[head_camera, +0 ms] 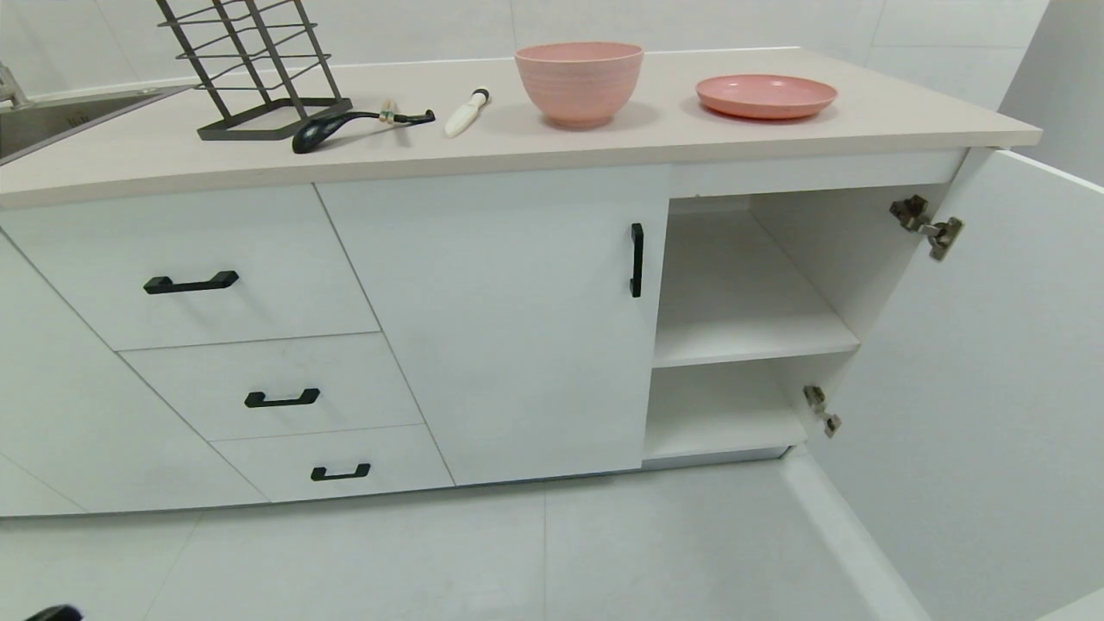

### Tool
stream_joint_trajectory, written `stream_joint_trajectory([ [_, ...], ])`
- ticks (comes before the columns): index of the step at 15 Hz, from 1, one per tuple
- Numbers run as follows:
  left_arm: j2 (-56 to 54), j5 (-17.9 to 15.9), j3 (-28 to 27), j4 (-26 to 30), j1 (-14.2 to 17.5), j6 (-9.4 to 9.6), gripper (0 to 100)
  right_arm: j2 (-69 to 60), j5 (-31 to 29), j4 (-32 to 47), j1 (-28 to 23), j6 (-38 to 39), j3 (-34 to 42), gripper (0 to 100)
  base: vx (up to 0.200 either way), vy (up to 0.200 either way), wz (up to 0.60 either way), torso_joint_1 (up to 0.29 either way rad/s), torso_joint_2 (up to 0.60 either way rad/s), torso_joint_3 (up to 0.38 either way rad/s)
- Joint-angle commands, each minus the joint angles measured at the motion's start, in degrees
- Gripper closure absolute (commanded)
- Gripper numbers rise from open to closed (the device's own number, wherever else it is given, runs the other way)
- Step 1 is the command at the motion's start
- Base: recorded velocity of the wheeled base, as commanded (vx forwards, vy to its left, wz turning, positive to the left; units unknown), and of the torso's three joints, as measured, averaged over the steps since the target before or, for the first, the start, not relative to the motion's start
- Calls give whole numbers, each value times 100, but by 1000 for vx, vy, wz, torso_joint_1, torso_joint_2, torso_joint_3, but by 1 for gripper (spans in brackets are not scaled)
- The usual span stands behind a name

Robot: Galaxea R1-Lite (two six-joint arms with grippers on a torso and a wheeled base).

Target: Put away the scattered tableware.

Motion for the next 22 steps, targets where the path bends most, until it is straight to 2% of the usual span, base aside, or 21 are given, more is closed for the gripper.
stream_joint_trajectory([
  [1,-1474,61,159,818,602,273,0,-1338,-637,994,549,-24,0,0,0,0,0,0,0,0],
  [2,-1474,369,519,827,602,625,0,-1399,-1331,1618,549,-6,0,0,0,0,0,0,0,0],
  [3,-1474,711,783,924,610,844,0,-1399,-1938,1750,549,29,0,0,0,0,0,0,0,0],
  [4,-1474,1177,730,1240,610,1090,0,-1399,-2816,2304,549,12,0,0,0,0,0,0,0,0],
  [5,-1474,1705,747,1214,610,1249,0,-1399,-3344,2752,549,47,0,0,0,0,0,0,0,0],
  [6,-1474,2663,774,1170,610,1328,0,-1391,-3827,2778,549,214,0,0,0,0,0,0,0,0],
  [7,-1474,2997,783,1214,610,1117,0,-1391,-4302,2778,549,302,0,0,0,0,0,0,0,0],
  [8,-1474,2944,783,1258,610,1055,0,-1391,-4539,2769,549,302,0,0,0,0,0,0,0,0],
  [9,-1474,2891,783,1302,610,1082,0,-1391,-4908,2778,549,249,0,0,0,0,0,0,0,0],
  [12,-1474,2891,783,1311,610,1082,0,-1391,-5269,2769,549,284,0,0,0,0,0,0,0,0],
  [14,-1474,2891,783,1311,610,915,0,-1391,-5603,2998,549,302,0,0,0,0,0,0,0,0],
  [18,-1474,2900,783,1311,602,906,0,-1391,-5585,2998,549,636,0,0,0,0,0,0,0,0],
  [22,-1474,2900,783,1319,602,668,0,-1399,-5594,2998,549,644,0,0,50,-50,0,2,2,1],
])
